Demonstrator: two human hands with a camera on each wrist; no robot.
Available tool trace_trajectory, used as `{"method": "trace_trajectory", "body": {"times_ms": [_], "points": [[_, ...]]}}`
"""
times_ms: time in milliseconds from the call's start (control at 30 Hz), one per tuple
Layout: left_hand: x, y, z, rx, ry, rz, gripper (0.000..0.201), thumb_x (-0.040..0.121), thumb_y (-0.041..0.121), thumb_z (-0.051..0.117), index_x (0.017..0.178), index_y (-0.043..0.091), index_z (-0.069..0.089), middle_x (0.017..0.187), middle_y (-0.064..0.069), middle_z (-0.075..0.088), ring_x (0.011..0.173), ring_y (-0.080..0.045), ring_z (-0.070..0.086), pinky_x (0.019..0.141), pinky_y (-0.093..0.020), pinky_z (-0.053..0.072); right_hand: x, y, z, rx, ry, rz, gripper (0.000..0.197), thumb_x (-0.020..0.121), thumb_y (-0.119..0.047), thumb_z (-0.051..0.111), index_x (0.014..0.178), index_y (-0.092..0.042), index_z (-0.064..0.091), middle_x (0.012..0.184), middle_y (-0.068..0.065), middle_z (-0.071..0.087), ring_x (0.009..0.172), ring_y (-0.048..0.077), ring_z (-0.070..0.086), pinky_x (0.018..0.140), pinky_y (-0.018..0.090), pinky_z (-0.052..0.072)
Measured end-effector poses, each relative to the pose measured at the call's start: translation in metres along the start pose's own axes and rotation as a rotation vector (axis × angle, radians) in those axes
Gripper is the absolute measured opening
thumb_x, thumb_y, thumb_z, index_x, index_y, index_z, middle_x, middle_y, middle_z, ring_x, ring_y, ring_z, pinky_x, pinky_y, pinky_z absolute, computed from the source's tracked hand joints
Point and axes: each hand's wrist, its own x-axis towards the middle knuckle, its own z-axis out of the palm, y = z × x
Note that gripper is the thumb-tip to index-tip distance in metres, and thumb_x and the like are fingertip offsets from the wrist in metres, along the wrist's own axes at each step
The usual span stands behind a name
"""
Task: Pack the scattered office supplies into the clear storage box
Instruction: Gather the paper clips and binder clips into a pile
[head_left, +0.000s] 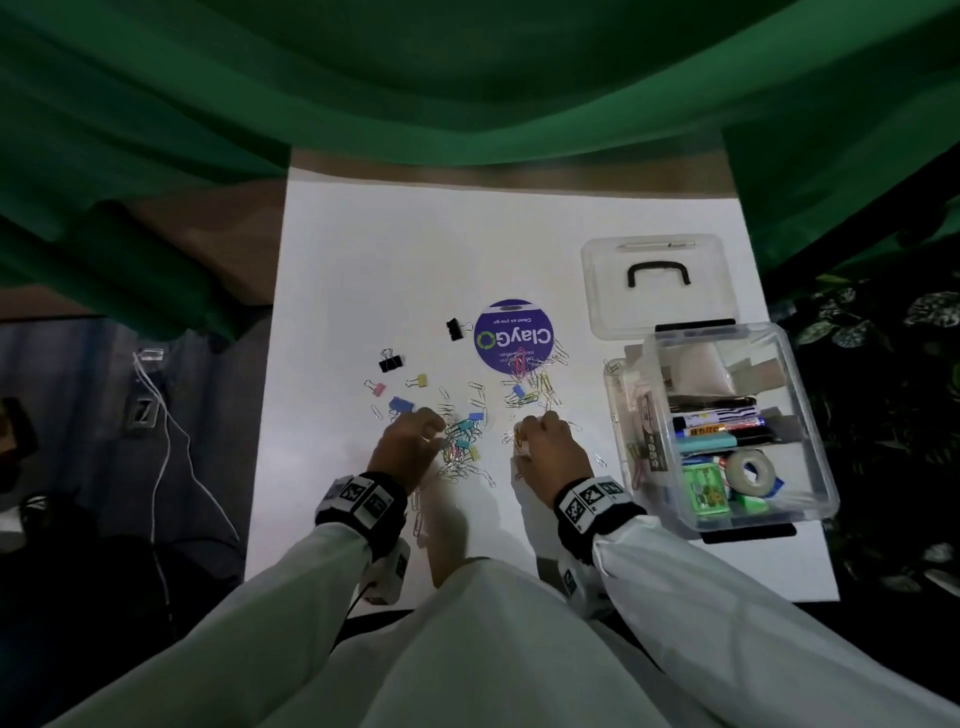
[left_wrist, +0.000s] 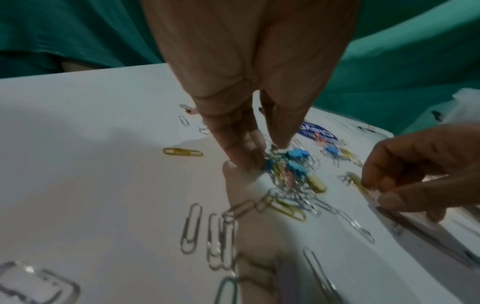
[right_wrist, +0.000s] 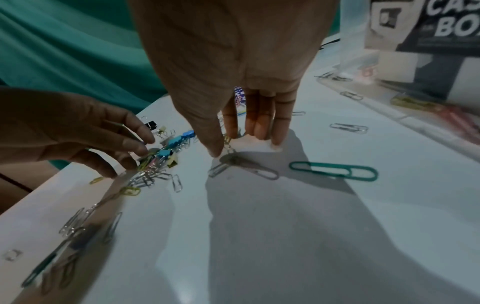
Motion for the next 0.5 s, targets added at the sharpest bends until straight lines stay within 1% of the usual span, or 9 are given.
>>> {"method": "trace_trajectory", "body": {"times_ms": [33,100,133,167,233,267,333,400,500], "points": [[0.001,-0.004,-0.005,0.027,0.091,-0.014,0.006,0.079,0.002,0.060,0.081,0.004,0.065,0.083,-0.013,0.066,0.071,-0.030,0.064,0.065,-0.038,0.058,0.003,-0.006,0.000,0.013,0.031,-0.036,0.030,0.087,-0.018,0.059,0.116,-0.011,0.052,0.118,0.011,0.048,0.110,0.030,0.049,0.079,0.037,0.048],[0.007,-0.009,-0.019,-0.026,0.212,-0.183,0.012,0.083,0.005,0.058,0.094,0.006,0.063,0.094,-0.014,0.058,0.073,-0.028,0.057,0.067,-0.035,0.054,0.012,-0.022,-0.003,0.058,0.084,-0.110,0.025,0.090,-0.017,0.057,0.114,-0.011,0.053,0.116,0.010,0.050,0.105,0.028,0.053,0.076,0.034,0.048],[0.013,-0.011,-0.025,-0.052,0.237,-0.266,0.019,0.083,0.006,0.060,0.102,0.008,0.062,0.099,-0.013,0.053,0.072,-0.024,0.053,0.067,-0.031,0.049,0.017,-0.032,-0.005,0.079,0.090,-0.154,0.025,0.090,-0.018,0.057,0.114,-0.012,0.053,0.116,0.009,0.051,0.102,0.027,0.055,0.074,0.033,0.047],[0.018,-0.015,-0.027,-0.046,0.225,-0.307,0.025,0.082,0.006,0.062,0.107,0.010,0.061,0.102,-0.013,0.050,0.073,-0.024,0.051,0.067,-0.030,0.046,0.023,-0.043,-0.005,0.090,0.080,-0.193,0.025,0.091,-0.017,0.057,0.115,-0.012,0.052,0.115,0.009,0.050,0.099,0.027,0.056,0.072,0.033,0.047],[0.027,-0.020,-0.023,-0.016,0.130,-0.282,0.028,0.079,0.003,0.063,0.108,0.007,0.063,0.103,-0.018,0.051,0.074,-0.031,0.056,0.069,-0.032,0.048,0.034,-0.061,-0.004,0.080,0.032,-0.235,0.028,0.090,-0.015,0.057,0.117,-0.011,0.051,0.116,0.010,0.049,0.097,0.029,0.056,0.070,0.034,0.046],[0.029,-0.021,-0.019,0.005,0.083,-0.260,0.025,0.078,0.001,0.063,0.103,0.004,0.064,0.100,-0.022,0.051,0.074,-0.036,0.058,0.069,-0.035,0.052,0.039,-0.068,-0.002,0.056,0.003,-0.237,0.030,0.089,-0.014,0.058,0.117,-0.011,0.051,0.116,0.011,0.049,0.098,0.030,0.056,0.071,0.036,0.047],[0.030,-0.020,-0.014,0.029,0.028,-0.257,0.018,0.077,-0.001,0.064,0.094,0.001,0.064,0.096,-0.024,0.052,0.069,-0.040,0.057,0.064,-0.041,0.054,0.045,-0.074,0.001,-0.014,-0.054,-0.216,0.033,0.086,-0.011,0.062,0.116,-0.009,0.050,0.117,0.013,0.048,0.101,0.033,0.056,0.076,0.041,0.050],[0.029,-0.015,-0.012,0.037,0.006,-0.241,0.016,0.075,0.001,0.068,0.091,0.001,0.064,0.093,-0.025,0.053,0.067,-0.041,0.057,0.063,-0.037,0.051,0.048,-0.073,0.004,-0.045,-0.087,-0.195,0.036,0.082,0.000,0.062,0.116,-0.004,0.051,0.119,0.017,0.047,0.102,0.036,0.057,0.079,0.043,0.049],[0.029,-0.012,-0.008,0.057,0.010,-0.153,0.018,0.076,0.006,0.071,0.093,0.003,0.067,0.092,-0.023,0.059,0.071,-0.038,0.061,0.066,-0.033,0.051,0.051,-0.062,0.006,-0.014,-0.096,-0.197,0.032,0.082,0.009,0.056,0.113,0.000,0.054,0.117,0.018,0.049,0.099,0.035,0.058,0.079,0.039,0.047]]}}
